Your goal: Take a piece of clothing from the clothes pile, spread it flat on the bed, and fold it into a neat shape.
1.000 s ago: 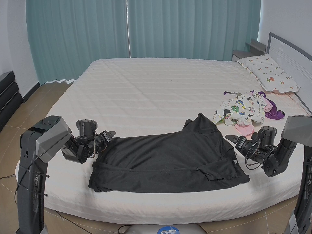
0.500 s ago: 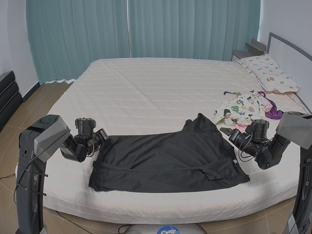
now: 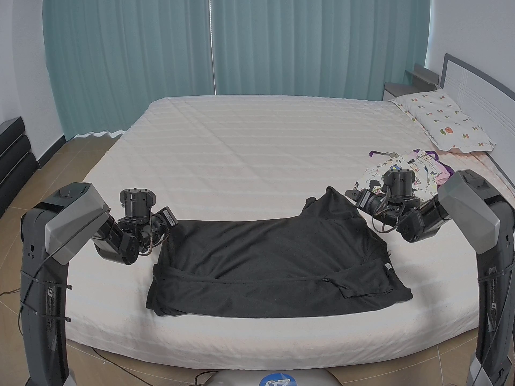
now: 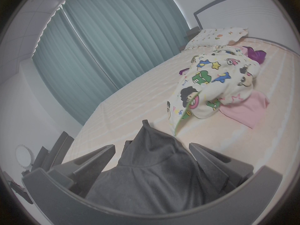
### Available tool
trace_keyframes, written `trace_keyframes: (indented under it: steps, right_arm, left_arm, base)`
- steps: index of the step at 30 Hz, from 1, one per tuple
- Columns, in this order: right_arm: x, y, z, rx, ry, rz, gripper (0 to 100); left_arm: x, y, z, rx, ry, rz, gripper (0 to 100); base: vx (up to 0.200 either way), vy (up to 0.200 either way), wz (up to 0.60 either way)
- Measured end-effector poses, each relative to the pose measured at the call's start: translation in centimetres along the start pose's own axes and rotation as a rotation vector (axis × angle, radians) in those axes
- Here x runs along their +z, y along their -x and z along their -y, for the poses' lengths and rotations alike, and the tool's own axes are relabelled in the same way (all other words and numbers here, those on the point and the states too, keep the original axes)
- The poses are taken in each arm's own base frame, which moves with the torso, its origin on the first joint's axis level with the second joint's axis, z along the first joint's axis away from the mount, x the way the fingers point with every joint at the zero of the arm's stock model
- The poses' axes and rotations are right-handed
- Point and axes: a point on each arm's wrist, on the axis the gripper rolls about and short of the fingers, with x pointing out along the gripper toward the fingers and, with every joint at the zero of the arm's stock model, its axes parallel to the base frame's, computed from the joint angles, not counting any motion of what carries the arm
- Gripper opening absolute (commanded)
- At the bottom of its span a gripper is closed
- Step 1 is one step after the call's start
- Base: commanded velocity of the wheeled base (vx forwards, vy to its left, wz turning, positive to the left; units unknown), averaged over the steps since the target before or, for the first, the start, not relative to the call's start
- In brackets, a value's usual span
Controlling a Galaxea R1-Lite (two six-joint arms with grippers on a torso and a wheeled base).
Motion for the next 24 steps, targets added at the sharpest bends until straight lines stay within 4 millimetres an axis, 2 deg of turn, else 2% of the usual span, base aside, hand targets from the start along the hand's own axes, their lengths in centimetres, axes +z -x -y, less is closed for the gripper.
trace_keyframes:
  steps: [6, 10, 18, 24]
  right_arm:
    - [-1.5, -2.8, 0.6, -0.039, 0.032, -0.006, 100]
    - [-2.0, -3.9, 1.1, -0.046, 0.037, 0.005, 100]
    - [-1.8, -5.0, 2.7, -0.071, 0.035, 0.023, 100]
    - [-2.6, -5.5, 4.1, -0.092, 0.051, 0.013, 100]
  left_arm:
    - [-0.2, 0.4, 0.0, 0.011, -0.001, -0.002, 0]
    - [-0.3, 0.5, 0.0, 0.014, -0.002, -0.006, 0]
    - [-0.4, 0.6, 0.1, 0.013, -0.003, -0.009, 0]
    - [-0.4, 0.6, 0.2, 0.013, -0.004, -0.011, 0]
  base:
    - [0.000, 0.000, 0.00]
    - [0.000, 0.000, 0.00]
    - [0.000, 0.000, 0.00]
    - [0.000, 0.000, 0.00]
